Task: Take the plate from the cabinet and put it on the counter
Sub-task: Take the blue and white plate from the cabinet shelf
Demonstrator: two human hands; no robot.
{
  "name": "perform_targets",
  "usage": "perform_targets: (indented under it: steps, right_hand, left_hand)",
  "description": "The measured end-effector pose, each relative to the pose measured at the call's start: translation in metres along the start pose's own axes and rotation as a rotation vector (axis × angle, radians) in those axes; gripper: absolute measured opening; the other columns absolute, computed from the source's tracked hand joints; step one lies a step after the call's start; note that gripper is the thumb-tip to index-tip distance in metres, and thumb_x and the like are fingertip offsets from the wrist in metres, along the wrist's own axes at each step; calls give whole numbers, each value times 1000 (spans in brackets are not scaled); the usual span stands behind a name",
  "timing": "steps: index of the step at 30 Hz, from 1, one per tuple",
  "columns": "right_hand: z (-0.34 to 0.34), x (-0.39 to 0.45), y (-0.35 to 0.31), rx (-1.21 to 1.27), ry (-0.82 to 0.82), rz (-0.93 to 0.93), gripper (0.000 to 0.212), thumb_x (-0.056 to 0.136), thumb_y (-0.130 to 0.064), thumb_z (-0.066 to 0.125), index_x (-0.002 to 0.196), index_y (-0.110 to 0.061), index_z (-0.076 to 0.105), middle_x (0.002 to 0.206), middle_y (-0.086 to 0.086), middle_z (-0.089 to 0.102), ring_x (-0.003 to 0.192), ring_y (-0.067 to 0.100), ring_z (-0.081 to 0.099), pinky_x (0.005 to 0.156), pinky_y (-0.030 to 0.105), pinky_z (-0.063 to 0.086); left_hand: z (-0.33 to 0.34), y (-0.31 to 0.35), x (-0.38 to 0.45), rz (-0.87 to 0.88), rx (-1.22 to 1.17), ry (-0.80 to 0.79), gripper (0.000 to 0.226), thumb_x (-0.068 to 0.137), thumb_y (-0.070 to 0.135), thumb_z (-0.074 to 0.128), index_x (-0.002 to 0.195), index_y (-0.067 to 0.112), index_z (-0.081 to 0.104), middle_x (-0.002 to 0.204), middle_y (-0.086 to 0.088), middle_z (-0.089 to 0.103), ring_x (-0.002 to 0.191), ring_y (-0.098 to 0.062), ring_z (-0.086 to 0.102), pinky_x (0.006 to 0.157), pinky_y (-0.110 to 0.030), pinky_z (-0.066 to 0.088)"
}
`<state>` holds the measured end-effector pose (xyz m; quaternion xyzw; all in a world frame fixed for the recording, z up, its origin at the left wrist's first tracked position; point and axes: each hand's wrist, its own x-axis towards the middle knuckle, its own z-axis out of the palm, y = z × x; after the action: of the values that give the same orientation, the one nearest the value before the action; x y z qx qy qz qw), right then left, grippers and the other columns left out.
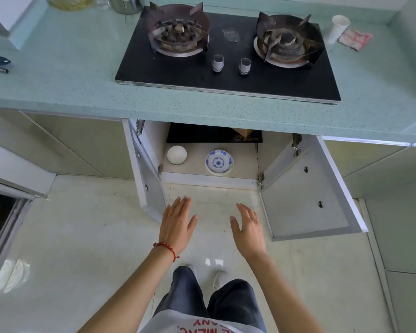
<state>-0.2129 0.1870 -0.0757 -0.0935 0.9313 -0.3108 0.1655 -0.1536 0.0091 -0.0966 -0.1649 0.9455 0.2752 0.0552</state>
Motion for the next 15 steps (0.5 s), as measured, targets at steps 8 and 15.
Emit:
perform_targets:
  steps: [8, 15]
  right_hand:
    - [8, 20, 1, -43, -6, -8, 43, 93, -21, 46, 133, -5, 40, 139, 13, 45, 131, 26, 37, 110, 36, 29]
    - [-5, 63, 25, -65, -70, -30, 43, 93, -20, 47, 132, -4, 41, 138, 15, 46, 131, 29, 37, 111, 39, 30]
  left_hand:
    - [6, 1, 18, 24, 111, -140, 75, 90, 52, 0, 128, 6, 45, 131, -15, 56, 123, -33, 49, 100, -48, 38]
    - [27, 16, 54, -34, 153, -139, 62, 89, 45, 19, 130, 6, 43, 135, -15, 51, 128, -33, 44, 104, -47, 35]
